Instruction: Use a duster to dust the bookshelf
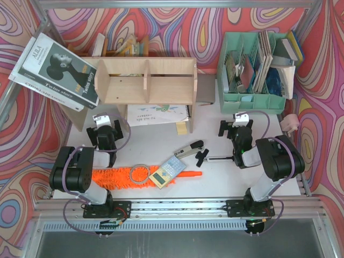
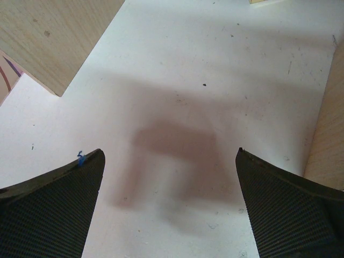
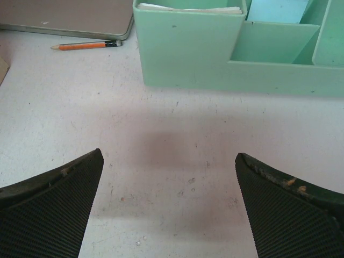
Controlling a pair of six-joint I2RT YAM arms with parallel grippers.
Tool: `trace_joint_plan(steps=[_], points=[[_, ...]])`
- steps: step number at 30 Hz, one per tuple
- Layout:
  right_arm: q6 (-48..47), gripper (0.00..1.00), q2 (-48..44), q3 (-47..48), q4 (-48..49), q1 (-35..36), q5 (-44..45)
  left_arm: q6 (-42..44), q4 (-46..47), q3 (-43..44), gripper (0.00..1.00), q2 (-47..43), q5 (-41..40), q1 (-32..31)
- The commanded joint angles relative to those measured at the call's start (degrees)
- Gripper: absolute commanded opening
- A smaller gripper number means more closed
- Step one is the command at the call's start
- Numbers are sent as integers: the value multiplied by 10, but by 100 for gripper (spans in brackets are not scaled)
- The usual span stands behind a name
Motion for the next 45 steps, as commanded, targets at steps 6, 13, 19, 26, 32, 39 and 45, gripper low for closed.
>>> trace_joint_plan(steps=[6,13,19,26,32,39,45], points=[[3,99,4,2,5,-3,7,-4,7,6,99,-4,-1,2],[2,99,5,3,5,-3,7,-4,7,6,99,-4,-1,2],[3,99,4,2,5,-3,7,-4,7,7,99,-3,0,2],[2,99,3,2,6,-4,8,3,90,-45,98,-14,5,-3],[-10,99,-6,-5,14,-3,-7,41,280,-123,98,12,2,-34],[-28,99,-64,-38,25,9,-14,91,287,-172,99,-98,-121,-105],[-52,99,-141,-53,-37,73,44,163,283,-199,98,-213,-247,-235]])
